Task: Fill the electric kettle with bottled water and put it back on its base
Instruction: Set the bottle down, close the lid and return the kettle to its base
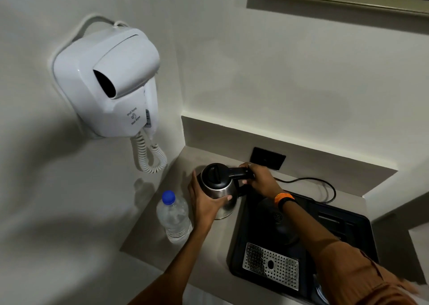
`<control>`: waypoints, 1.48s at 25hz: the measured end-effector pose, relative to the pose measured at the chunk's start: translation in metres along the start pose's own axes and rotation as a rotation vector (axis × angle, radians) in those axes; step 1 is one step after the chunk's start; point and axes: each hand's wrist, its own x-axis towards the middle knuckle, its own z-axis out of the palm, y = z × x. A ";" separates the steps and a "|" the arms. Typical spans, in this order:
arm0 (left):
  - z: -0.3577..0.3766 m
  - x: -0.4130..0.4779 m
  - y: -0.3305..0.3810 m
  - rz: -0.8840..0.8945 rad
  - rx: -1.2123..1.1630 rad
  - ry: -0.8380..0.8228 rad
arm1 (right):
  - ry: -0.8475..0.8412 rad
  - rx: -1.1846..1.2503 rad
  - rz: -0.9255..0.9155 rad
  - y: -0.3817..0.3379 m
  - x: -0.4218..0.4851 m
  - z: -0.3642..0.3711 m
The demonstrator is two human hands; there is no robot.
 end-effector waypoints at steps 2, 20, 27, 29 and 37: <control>0.002 0.001 0.006 0.091 0.015 0.009 | 0.040 0.026 0.001 0.003 -0.010 -0.008; 0.085 -0.072 0.081 0.253 -0.051 -0.523 | 0.372 0.079 0.271 0.075 -0.177 -0.099; 0.082 -0.077 0.084 0.214 0.037 -0.508 | 0.327 0.069 0.244 0.075 -0.180 -0.103; 0.080 -0.079 0.079 0.197 0.065 -0.503 | 0.302 0.064 0.249 0.074 -0.181 -0.103; 0.083 -0.078 0.064 0.209 0.117 -0.516 | 0.275 0.063 0.295 0.076 -0.189 -0.099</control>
